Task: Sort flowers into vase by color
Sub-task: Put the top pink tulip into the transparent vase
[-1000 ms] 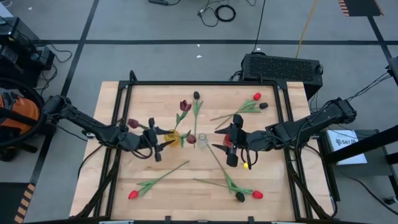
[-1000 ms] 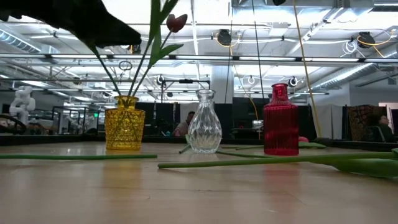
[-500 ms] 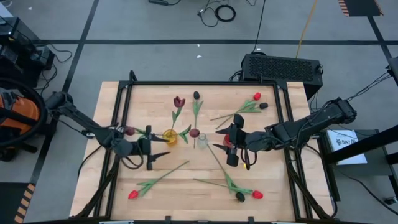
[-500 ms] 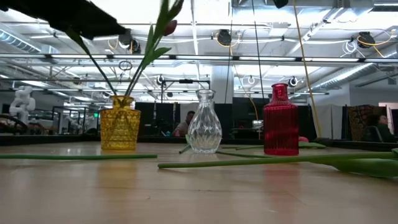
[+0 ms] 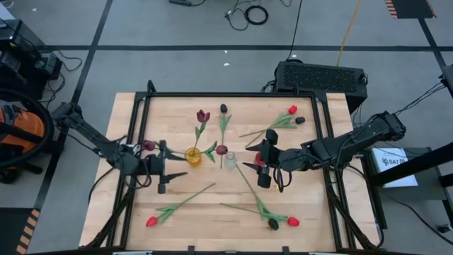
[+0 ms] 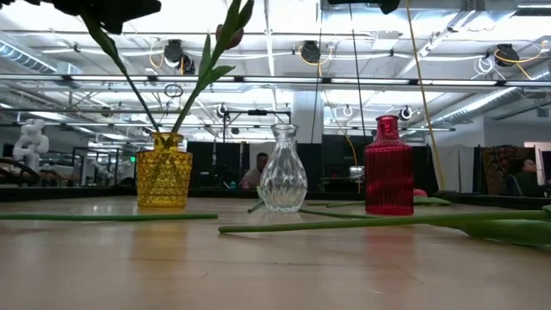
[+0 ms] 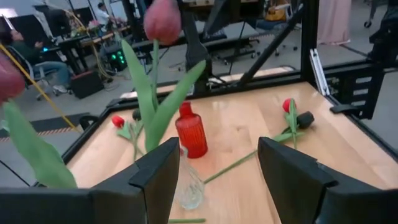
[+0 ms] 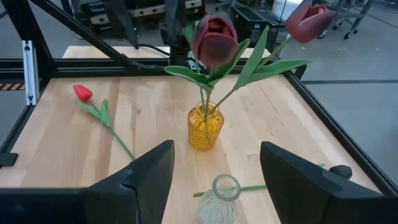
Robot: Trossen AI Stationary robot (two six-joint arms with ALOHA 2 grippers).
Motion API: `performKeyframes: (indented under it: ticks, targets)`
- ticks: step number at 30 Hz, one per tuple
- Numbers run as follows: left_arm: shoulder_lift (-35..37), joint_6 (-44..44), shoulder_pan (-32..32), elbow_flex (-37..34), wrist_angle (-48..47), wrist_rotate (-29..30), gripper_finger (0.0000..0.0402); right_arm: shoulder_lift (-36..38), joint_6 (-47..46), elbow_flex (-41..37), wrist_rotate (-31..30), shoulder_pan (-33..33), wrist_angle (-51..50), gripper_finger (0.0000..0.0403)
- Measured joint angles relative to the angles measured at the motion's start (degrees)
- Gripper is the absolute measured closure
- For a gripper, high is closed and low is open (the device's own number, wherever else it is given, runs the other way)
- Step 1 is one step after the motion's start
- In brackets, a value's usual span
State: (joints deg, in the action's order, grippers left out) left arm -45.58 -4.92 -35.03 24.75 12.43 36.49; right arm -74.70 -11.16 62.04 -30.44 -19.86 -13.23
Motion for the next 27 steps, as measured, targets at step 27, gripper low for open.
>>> performKeyframes:
  ticks: [27]
  targets:
    - [8.82, -0.64, 0.00, 4.17, 0.59, -27.70, 0.0178, 0.00, -0.03, 0.00, 0.02, 0.00, 0.03, 0.0172]
